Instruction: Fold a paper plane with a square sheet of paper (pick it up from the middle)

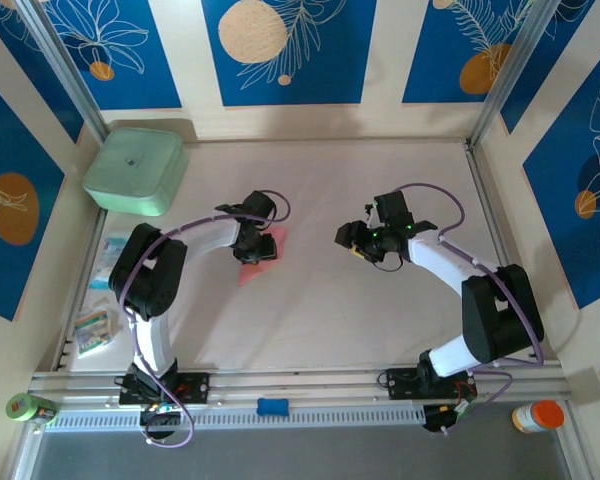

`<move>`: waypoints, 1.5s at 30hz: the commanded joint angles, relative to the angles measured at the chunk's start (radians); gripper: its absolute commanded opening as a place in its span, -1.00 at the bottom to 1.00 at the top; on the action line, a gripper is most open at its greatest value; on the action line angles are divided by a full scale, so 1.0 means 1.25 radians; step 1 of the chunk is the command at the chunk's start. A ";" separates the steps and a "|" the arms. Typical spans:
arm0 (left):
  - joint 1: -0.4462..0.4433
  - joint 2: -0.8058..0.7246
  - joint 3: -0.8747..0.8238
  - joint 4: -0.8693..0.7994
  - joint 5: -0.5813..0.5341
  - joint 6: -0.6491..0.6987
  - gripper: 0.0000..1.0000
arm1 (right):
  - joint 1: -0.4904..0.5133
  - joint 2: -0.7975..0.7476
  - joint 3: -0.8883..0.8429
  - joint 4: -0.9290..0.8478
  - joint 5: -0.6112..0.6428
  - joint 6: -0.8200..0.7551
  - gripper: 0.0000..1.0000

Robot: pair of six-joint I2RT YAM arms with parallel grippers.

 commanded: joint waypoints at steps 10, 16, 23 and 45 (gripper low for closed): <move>0.024 0.009 -0.053 0.078 0.081 0.027 -0.15 | 0.014 0.030 0.025 -0.007 -0.052 0.018 0.14; -0.008 0.004 -0.078 0.141 0.182 0.031 -0.33 | 0.021 0.027 0.010 0.018 -0.080 0.057 0.13; -0.079 0.009 -0.063 0.136 0.201 0.069 -0.41 | 0.032 0.036 -0.004 0.022 -0.088 0.079 0.11; -0.105 -0.039 -0.076 0.170 0.185 -0.007 -0.61 | 0.169 0.290 0.163 -0.079 -0.070 0.148 -0.82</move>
